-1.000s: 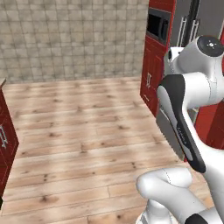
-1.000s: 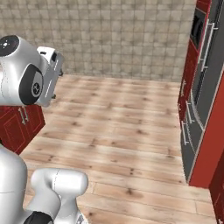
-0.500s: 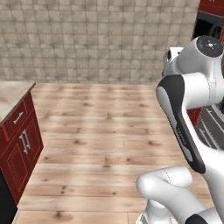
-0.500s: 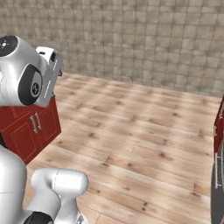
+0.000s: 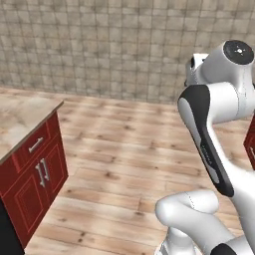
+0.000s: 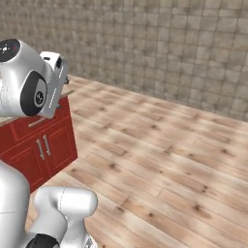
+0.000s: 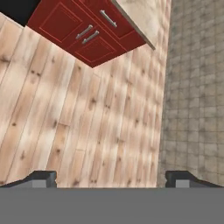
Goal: Pick the candle and jar from the dining table and place them in the open cabinet. Close the cabinet after placing the objects.
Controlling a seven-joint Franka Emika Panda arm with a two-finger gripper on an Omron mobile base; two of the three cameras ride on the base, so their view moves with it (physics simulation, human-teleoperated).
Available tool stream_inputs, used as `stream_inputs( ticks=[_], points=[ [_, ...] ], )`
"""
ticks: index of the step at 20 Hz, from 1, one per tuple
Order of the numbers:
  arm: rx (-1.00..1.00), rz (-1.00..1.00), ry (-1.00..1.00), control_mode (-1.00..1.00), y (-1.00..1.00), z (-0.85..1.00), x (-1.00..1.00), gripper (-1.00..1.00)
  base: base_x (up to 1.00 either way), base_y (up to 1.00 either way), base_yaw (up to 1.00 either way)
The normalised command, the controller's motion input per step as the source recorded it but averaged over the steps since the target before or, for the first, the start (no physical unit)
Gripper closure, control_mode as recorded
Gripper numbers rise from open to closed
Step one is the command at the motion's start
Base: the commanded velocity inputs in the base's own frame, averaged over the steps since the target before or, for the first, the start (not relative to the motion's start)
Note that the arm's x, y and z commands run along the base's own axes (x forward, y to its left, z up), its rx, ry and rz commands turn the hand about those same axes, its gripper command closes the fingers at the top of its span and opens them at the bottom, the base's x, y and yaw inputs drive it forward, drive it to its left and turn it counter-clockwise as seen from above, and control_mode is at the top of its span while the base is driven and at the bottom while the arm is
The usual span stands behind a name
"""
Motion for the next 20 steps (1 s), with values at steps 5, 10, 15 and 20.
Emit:
stream_inputs(
  ticks=[5, 10, 15, 20],
  points=[
    [0.00, 0.00, 0.00, 1.00, 0.00, 0.00, 0.00, -1.00, 0.96, -0.23, 0.33],
    [0.00, 0.00, 0.00, 1.00, 0.00, 0.00, 0.00, -1.00, 0.86, -0.48, 0.34],
    [0.00, 0.00, 0.00, 1.00, 0.00, 0.00, 0.00, -1.00, 0.80, -0.57, 0.36],
    [0.00, 0.00, 0.00, 1.00, 0.00, 0.00, 0.00, -1.00, 0.81, -0.57, 0.37]
  ],
)
